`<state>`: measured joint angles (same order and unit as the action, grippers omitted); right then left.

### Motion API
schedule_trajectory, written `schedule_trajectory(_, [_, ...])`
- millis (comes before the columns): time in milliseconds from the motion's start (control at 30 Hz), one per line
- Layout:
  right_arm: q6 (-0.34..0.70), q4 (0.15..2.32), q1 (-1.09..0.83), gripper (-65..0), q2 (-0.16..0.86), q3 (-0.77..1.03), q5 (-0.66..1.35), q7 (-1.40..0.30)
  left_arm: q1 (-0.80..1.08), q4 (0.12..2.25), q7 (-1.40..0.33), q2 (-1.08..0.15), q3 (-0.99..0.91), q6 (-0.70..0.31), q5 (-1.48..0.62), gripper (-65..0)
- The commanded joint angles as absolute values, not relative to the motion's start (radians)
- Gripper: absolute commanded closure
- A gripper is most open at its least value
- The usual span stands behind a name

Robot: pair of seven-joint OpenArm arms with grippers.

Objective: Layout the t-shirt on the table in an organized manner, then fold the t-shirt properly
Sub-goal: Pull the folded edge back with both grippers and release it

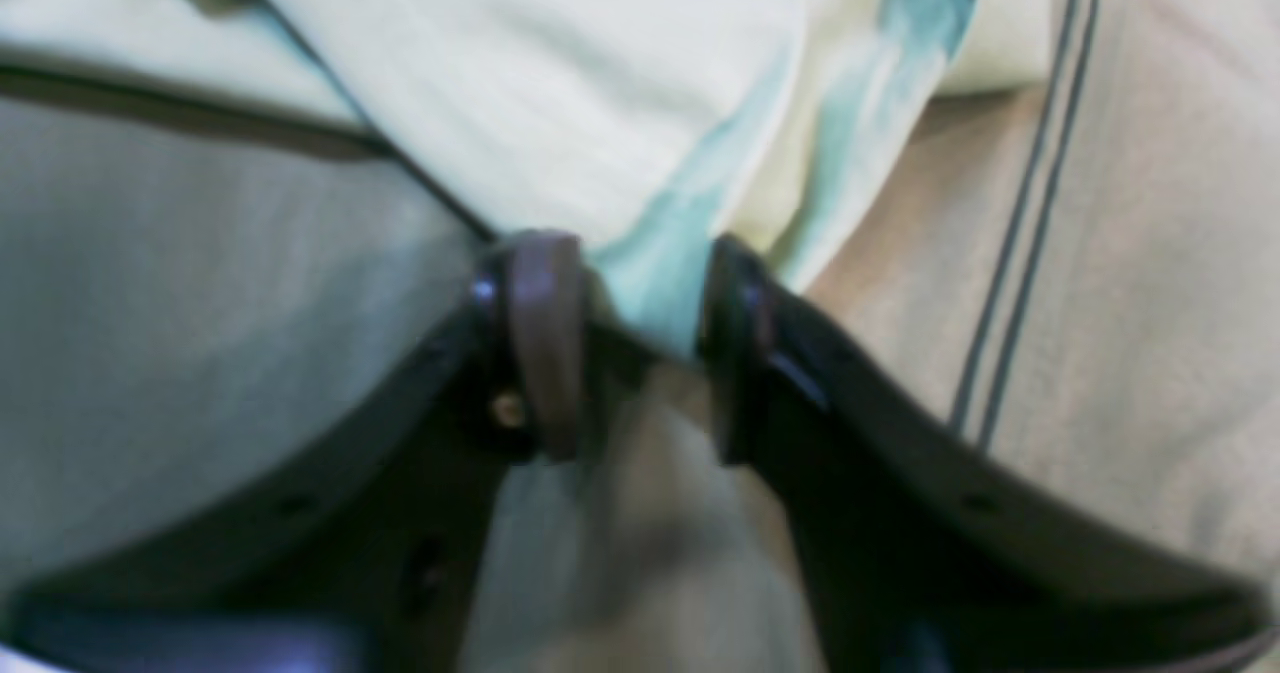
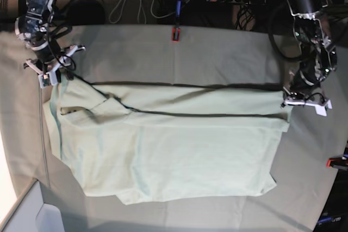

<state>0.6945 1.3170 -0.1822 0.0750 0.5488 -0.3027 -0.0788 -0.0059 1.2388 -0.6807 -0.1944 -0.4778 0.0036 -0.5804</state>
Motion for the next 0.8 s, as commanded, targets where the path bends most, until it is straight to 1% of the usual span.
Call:
schedule_trajectory(0, [0.698,1.333,-0.177,-7.3,0.093,0.553,-0.286,-0.053,-0.019,1.260,-0.665,-0.209,-0.483,0.001,-0.585,0.0])
schedule_trajectory(33, [0.698,1.333,-0.177,-1.0,0.093,0.553,-0.286,-0.056,-0.019,1.260,-0.665,-0.211,-0.483,0.001,-0.585,0.0])
schedule_trajectory(67, [0.698,1.333,-0.179,0.0,0.093,0.553,-0.286,-0.073,-0.019,1.260,-0.667,-0.211,-0.483,0.001,-0.585,0.0])
schedule_trajectory(200, [0.698,1.340,-0.182,0.0,0.114,0.556,-0.286,-0.097,-0.008,1.300,-0.670,-0.213,-0.483,0.001,-0.585,0.0])
schedule_trajectory(400, [0.698,1.422,-0.183,0.0,0.108,0.671,-0.285,-0.104,0.064,1.417,-0.670,-0.213,-0.483,0.001,-0.585,0.0])
schedule_trajectory(500, [0.698,1.448,-0.208,0.0,0.107,0.699,-0.285,-0.104,0.102,1.457,-0.670,-0.213,-0.483,0.001,-0.585,0.0])
schedule_trajectory(667, [0.698,1.477,-0.289,0.0,0.108,0.696,-0.285,-0.096,0.242,1.577,-0.670,-0.213,-0.484,0.001,-0.585,0.0])
schedule_trajectory(767, [0.698,1.483,-0.331,0.0,0.096,0.694,-0.285,-0.096,0.325,1.627,-0.670,-0.200,-0.530,0.001,-0.585,0.0])
